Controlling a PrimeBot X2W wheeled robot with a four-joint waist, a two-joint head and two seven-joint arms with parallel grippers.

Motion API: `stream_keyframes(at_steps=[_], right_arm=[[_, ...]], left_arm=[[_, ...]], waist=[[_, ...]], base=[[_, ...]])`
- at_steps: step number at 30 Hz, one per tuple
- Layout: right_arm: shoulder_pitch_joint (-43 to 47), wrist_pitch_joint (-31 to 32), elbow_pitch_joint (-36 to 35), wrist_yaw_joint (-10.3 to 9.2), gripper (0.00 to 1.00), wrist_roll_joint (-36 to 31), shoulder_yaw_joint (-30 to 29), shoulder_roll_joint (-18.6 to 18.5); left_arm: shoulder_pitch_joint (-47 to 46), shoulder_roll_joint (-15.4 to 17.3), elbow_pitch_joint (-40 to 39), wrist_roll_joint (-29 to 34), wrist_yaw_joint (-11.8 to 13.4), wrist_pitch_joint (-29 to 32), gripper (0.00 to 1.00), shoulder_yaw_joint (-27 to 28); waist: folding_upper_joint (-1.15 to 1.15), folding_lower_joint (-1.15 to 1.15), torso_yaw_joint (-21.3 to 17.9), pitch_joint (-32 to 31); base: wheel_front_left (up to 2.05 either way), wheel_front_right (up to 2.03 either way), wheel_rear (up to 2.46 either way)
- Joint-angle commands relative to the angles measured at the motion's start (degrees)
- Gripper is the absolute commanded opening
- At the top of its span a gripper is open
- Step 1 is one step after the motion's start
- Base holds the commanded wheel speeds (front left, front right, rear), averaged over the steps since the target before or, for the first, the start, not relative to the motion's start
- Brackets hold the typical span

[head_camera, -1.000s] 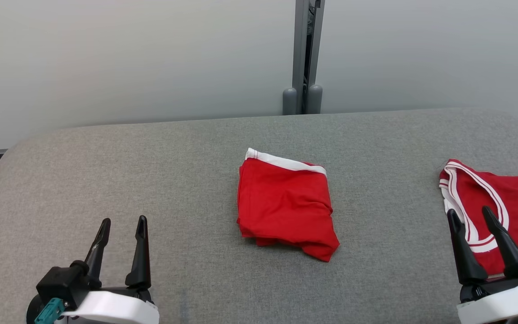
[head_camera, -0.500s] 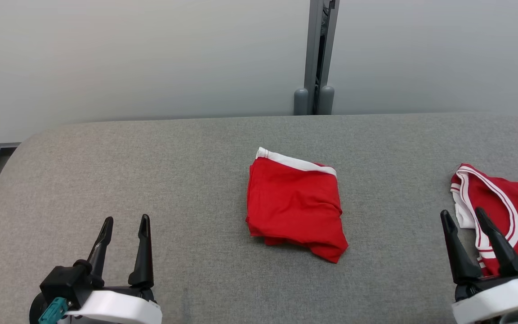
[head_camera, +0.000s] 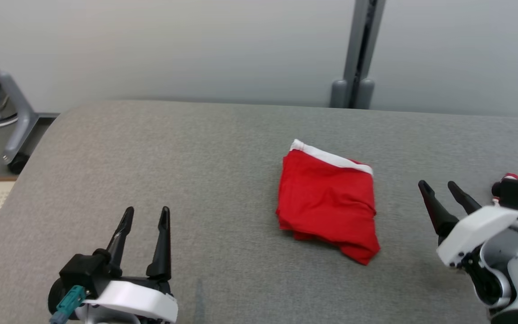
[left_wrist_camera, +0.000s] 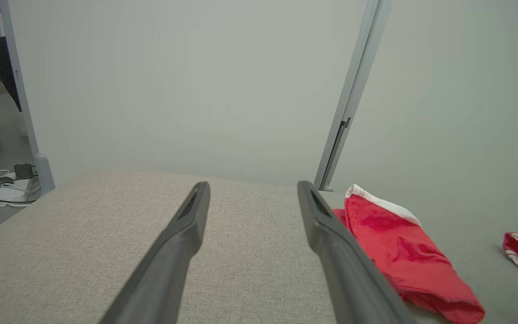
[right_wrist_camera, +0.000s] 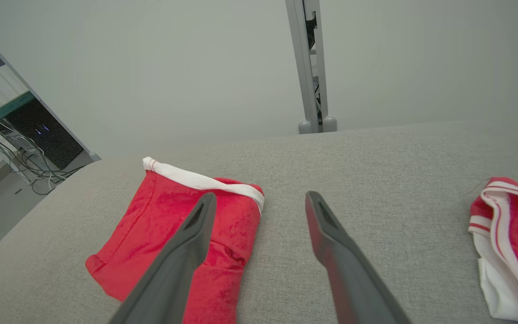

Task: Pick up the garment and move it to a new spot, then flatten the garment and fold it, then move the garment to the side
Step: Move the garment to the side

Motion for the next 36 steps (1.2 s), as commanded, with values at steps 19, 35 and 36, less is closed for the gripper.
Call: stream_keyframes(at_steps=[19,35,36], right_arm=[[-16.6,18.3,31.1,0.01,1.00,11.9,-0.1,-2.2],[-16.0,12.6,30.6,0.01,0.00,16.2,4.5,-2.3],[-15.9,12.0,30.1,0.01,0.00,16.3,5.2,-2.3]], left_arm=[[-5.3,-1.2,1.9,1.6,-1.5,0.7,1.00,-3.4],[-4.3,-0.6,1.2,1.3,-1.0,1.2,1.00,-4.1],[-4.2,-0.6,1.2,1.3,-1.1,1.3,1.00,-4.2]], waist=[[0.00,0.00,13.1,6.0],[0.00,0.00,11.0,4.1],[0.00,0.00,10.4,3.8]], base=[[0.00,0.00,0.00],[0.00,0.00,0.00],[0.00,0.00,0.00]])
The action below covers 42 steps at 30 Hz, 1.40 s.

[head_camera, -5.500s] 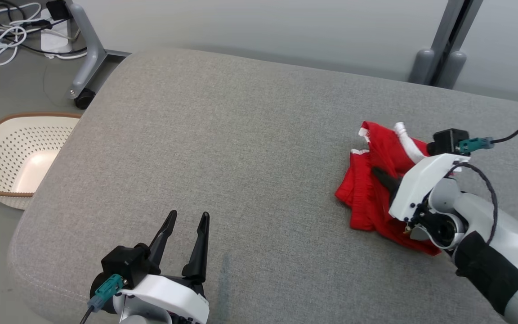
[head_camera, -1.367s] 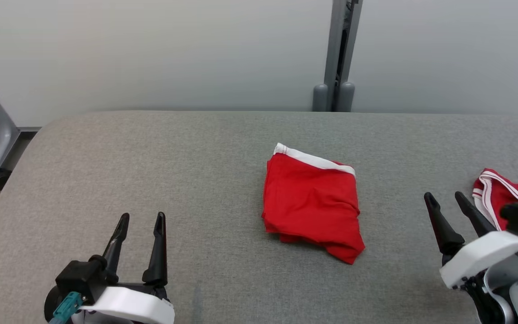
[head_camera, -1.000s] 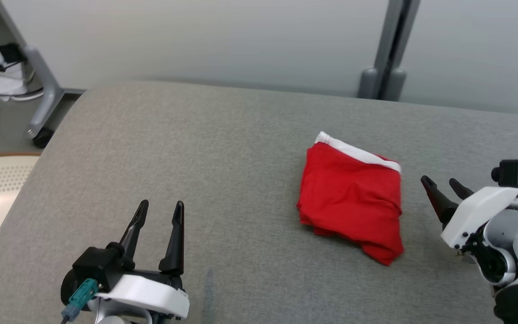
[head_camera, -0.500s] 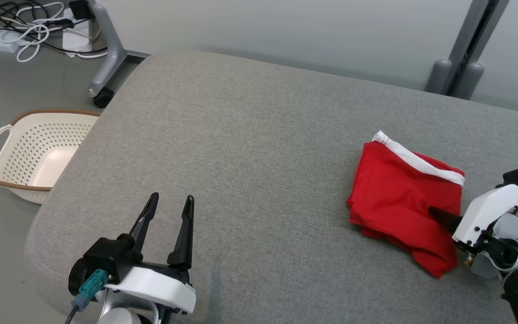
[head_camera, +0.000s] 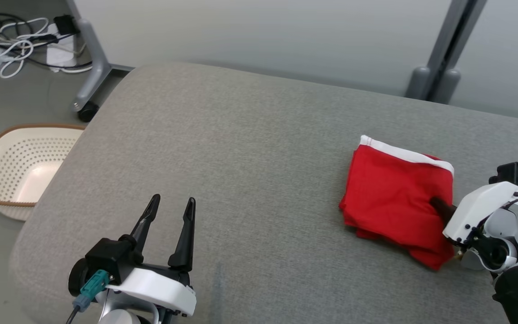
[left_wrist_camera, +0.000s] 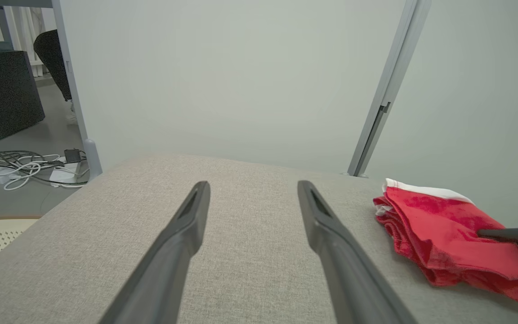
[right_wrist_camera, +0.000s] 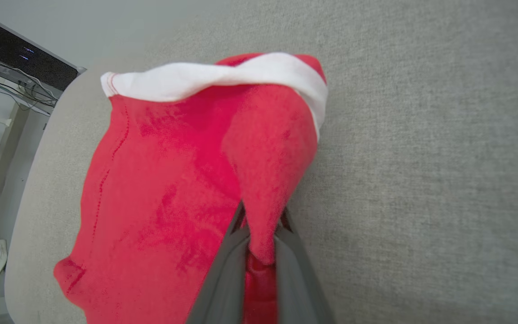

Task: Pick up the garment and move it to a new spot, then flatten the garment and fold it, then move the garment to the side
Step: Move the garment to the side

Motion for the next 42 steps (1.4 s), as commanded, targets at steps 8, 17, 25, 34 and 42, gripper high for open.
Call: stream_keyframes(at_steps=[8,17,25,34,42], right_arm=[[0.7,-2.3,-5.4,0.01,0.00,1.2,8.7,-0.8],[-1.8,-2.8,-8.3,0.01,0.00,3.7,16.6,-1.7],[-5.0,-4.3,-10.8,0.01,0.00,5.8,23.3,-3.7],[-13.4,-4.4,-11.7,0.01,0.00,5.8,31.0,-11.1],[-18.8,-4.3,-10.5,0.00,0.00,4.9,36.6,-18.7]], left_arm=[[0.7,-0.1,-0.1,0.3,-1.2,0.5,1.00,-2.2],[-1.8,-1.7,0.7,1.3,-3.9,1.5,1.00,-6.5],[-3.6,-2.4,1.5,2.0,-4.5,2.0,1.00,-8.3],[-6.0,-1.5,0.0,3.5,-4.3,2.7,1.00,-8.9],[-7.2,-0.1,-1.2,4.2,-4.0,3.9,1.00,-8.8]], waist=[[0.00,0.00,-10.6,-3.1],[0.00,0.00,-23.8,-2.7],[0.00,0.00,-32.2,-0.6],[0.00,0.00,-34.6,4.4],[0.00,0.00,-33.8,7.4]], base=[[0.00,0.00,0.00],[0.00,0.00,0.00],[0.00,0.00,0.00],[0.00,0.00,0.00],[0.00,0.00,0.00]])
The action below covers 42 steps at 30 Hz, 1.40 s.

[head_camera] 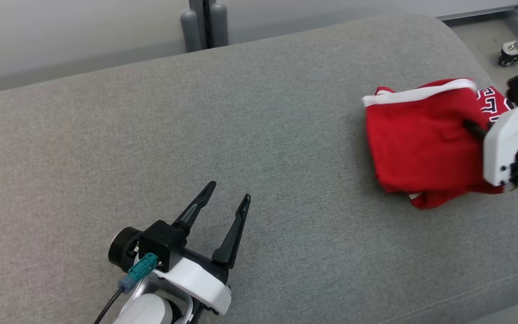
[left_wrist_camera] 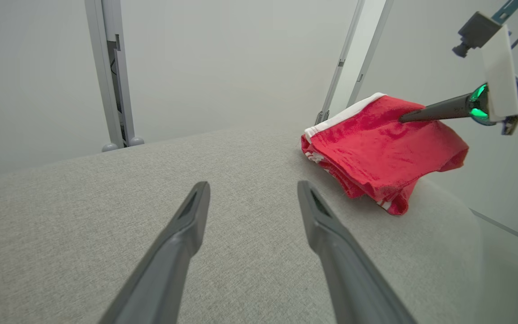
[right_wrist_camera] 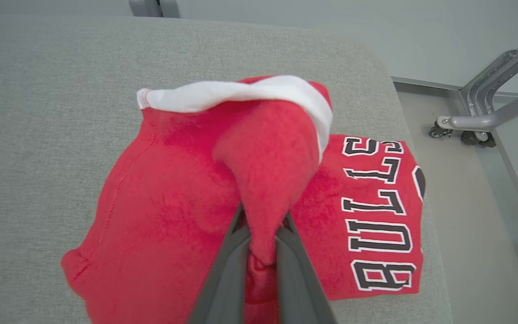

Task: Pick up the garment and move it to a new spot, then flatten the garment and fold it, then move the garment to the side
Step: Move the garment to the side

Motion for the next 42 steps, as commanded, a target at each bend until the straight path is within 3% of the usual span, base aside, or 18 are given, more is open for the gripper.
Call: stream_keyframes(at_steps=[1,7,9,10,11,12,13,20,25,30,38,42], right_arm=[[-0.8,-0.3,0.5,-0.01,0.00,-0.6,0.2,-0.7],[-3.7,-2.6,6.7,-0.01,0.00,-4.1,3.5,-1.8],[-4.3,-4.4,11.6,-0.01,0.08,-5.4,3.9,-0.9],[-4.5,-5.3,13.4,-0.01,0.19,-5.9,3.9,-0.5],[-4.7,-6.3,15.3,-0.01,0.38,-6.2,3.7,-0.2],[-4.8,-7.3,17.0,-0.01,0.76,-6.8,3.6,0.2],[-4.8,-8.3,18.7,-0.01,1.00,-7.3,3.5,0.7],[-6.4,-15.5,27.9,-0.01,1.00,-10.2,2.5,4.0],[-7.1,-22.4,28.5,-0.01,1.00,-11.0,1.7,5.5],[-5.8,-27.9,24.8,-0.01,1.00,-9.1,0.2,5.4],[1.4,-31.4,14.0,-0.01,1.00,-7.6,-4.5,1.0],[8.3,-31.6,6.9,-0.01,1.00,-8.9,-12.3,-1.2]], left_arm=[[-1.3,0.3,-0.4,0.5,0.3,-0.2,1.00,0.3],[-1.5,0.7,-1.0,0.2,0.5,0.0,1.00,0.6],[-2.0,0.5,-1.0,0.1,0.5,-0.1,1.00,0.5],[-2.1,0.5,-0.9,0.0,0.5,-0.1,1.00,0.5],[-2.2,0.4,-0.8,-0.2,0.5,-0.1,1.00,0.5],[-2.2,0.4,-0.7,-0.3,0.5,-0.2,1.00,0.5],[-2.1,0.4,-0.6,-0.2,0.7,-0.3,1.00,0.6],[-0.1,0.3,0.5,-1.5,1.0,-1.3,1.00,1.0],[1.2,0.4,1.1,-2.5,1.6,-2.7,1.00,2.4],[3.2,1.6,1.1,-4.1,2.8,-4.0,1.00,5.2],[7.7,3.9,-0.4,-6.5,5.0,-5.0,1.00,10.0],[9.4,4.6,-2.0,-7.2,5.8,-5.3,1.00,11.7]], waist=[[0.00,0.00,0.4,0.6],[0.00,0.00,1.5,2.4],[0.00,0.00,2.4,2.7],[0.00,0.00,2.7,2.7],[0.00,0.00,3.0,2.7],[0.00,0.00,3.3,2.6],[0.00,0.00,3.6,2.5],[0.00,0.00,4.1,-0.5],[0.00,0.00,3.9,-4.3],[0.00,0.00,4.3,-8.8],[0.00,0.00,7.5,-13.2],[0.00,0.00,10.0,-13.7]], base=[[0.00,0.00,0.00],[0.00,0.00,0.00],[0.00,0.00,0.00],[0.00,0.00,0.00],[0.00,0.00,0.00],[0.00,0.00,0.00],[0.00,0.00,0.00],[0.00,0.00,0.00],[0.00,0.00,0.00],[0.00,0.00,0.00],[0.00,0.00,0.00],[0.00,0.00,0.00]])
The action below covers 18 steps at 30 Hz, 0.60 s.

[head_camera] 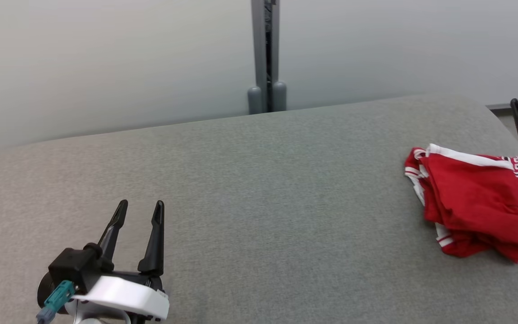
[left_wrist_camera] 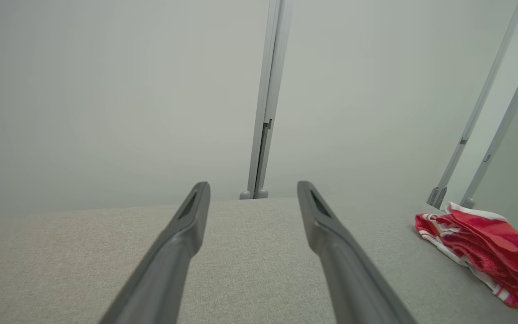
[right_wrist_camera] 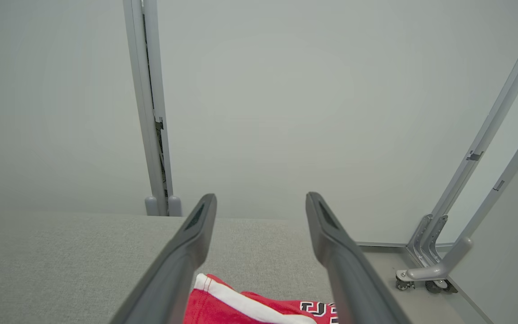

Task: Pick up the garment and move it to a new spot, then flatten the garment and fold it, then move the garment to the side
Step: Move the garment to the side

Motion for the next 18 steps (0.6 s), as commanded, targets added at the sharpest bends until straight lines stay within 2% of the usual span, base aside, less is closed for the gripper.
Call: stream_keyframes(at_steps=[1,2,3,8,13,18], right_arm=[[5.1,-0.4,-4.4,-0.01,1.00,-1.5,-4.9,-0.2],[5.1,-0.4,-4.4,-0.01,1.00,-1.5,-4.9,-0.2],[8.2,-0.3,-6.7,-0.01,1.00,-2.4,-7.7,0.0],[23.8,-0.4,-21.6,-0.02,1.00,-9.6,-19.3,3.8],[37.6,-0.4,-33.4,-0.01,1.00,-17.4,-29.2,11.2],[46.9,-0.3,-43.3,-0.01,1.00,-23.2,-35.2,18.0]], left_arm=[[1.1,0.2,-0.9,-0.8,0.7,-0.3,1.00,0.8],[1.1,0.2,-0.9,-0.8,0.7,-0.3,1.00,0.8],[1.5,0.4,-1.3,-1.0,0.7,-0.3,1.00,1.0],[3.9,1.0,-2.5,-1.6,2.0,-0.7,1.00,3.5],[5.6,1.0,-1.4,-0.9,2.6,-1.0,1.00,5.1],[7.0,0.1,0.3,1.3,2.9,-1.3,1.00,5.4]], waist=[[0.00,0.00,2.3,-0.8],[0.00,0.00,2.3,-0.8],[0.00,0.00,2.9,-0.9],[0.00,0.00,5.4,-1.3],[0.00,0.00,6.8,-1.8],[0.00,0.00,7.7,-1.9]], base=[[0.00,0.00,0.00],[0.00,0.00,0.00],[0.00,0.00,0.00],[0.00,0.00,0.00],[0.00,0.00,0.00],[0.00,0.00,0.00]])
